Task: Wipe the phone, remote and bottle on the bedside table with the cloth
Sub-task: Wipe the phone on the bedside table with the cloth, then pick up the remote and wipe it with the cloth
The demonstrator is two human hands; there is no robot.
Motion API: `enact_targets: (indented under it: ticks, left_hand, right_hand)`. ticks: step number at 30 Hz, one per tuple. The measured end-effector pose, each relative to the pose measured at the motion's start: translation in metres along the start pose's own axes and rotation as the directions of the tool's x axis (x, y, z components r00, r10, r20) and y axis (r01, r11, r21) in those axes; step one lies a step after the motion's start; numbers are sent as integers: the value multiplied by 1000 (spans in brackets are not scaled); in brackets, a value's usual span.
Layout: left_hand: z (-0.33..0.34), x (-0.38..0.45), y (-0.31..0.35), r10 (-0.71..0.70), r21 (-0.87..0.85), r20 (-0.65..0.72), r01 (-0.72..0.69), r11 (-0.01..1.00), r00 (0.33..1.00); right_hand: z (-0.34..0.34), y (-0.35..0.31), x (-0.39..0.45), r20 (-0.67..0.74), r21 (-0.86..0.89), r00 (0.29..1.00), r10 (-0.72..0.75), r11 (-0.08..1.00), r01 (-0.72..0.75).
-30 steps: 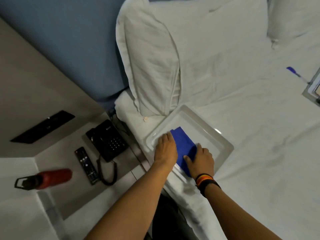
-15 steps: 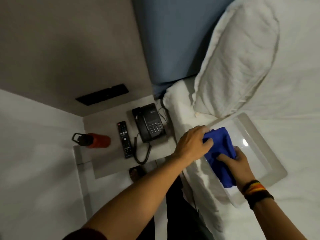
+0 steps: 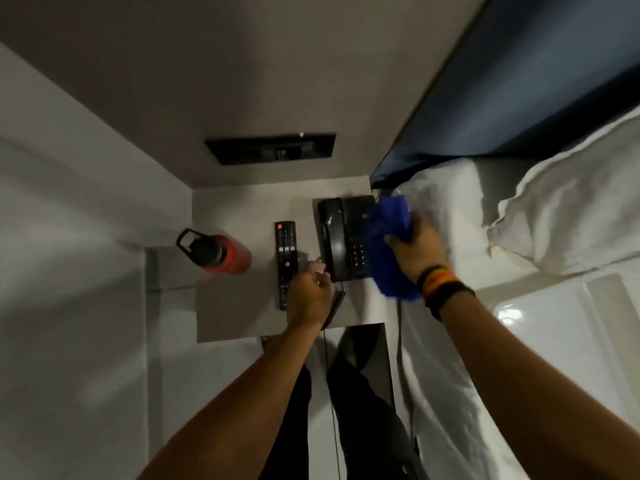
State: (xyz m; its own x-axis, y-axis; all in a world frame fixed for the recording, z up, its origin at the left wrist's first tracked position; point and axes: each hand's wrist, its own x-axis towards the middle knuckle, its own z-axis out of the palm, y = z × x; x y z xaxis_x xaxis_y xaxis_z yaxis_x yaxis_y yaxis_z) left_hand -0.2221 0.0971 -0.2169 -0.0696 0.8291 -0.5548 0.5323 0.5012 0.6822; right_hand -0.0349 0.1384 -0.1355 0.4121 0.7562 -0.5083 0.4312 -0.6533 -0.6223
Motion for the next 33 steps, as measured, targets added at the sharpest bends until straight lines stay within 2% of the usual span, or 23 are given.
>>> enact_targets:
  ticks: [3,5,7,9,13,15,20,24,26,28,29,31,33]
  left_hand:
    - [16,20,-34,-44,4,-20,44,999,999]
    - [30,39,-47,-41,3,-35,41,999,999]
    - [41,56,-49,-86,-56,-13,86,995,996]
    - [46,70,-49,-118,-92,4,118,989,993]
    - [48,82,-50,-154,-150,-1,152,977,988]
    - [46,81,-50,-140,-101,-18,137,985,990]
    - [44,79,-46,-139,-6,-64,139,990,988]
    - [33,77,-51,-39,14,-41,39,999,998]
    - [23,70,-59,60,127,-164,-39,991,985]
    - [12,62,-66,132,312,-298,-34,949,945]
    - [6,58,-69,130,381,-322,3,925,938]
    - [-1,53,-72,47,487,-289,105,867,956]
    - [-3,52,-72,-65,532,-235,184,827,970]
  right_hand:
    - [34,-23,45,9,-265,955,-298,920,290]
    - [58,-30,70,91,-483,897,-433,768,420]
    - [79,-29,85,236,-633,849,-474,588,504]
    - [93,-19,91,354,-684,819,-451,473,556]
    - [107,7,96,433,-688,779,-454,392,611]
    - [108,19,89,432,-686,761,-484,372,626]
    - [106,83,31,450,-616,771,-451,468,634]
    - [115,128,-11,440,-598,809,-391,545,588]
    - [118,134,-23,446,-599,812,-378,548,584]
    - [118,135,-34,432,-599,814,-388,551,581]
    - [117,134,-40,387,-574,830,-401,600,557]
    - [112,130,-51,214,-454,907,-362,785,421]
    - [104,122,-60,122,-162,985,-123,977,142]
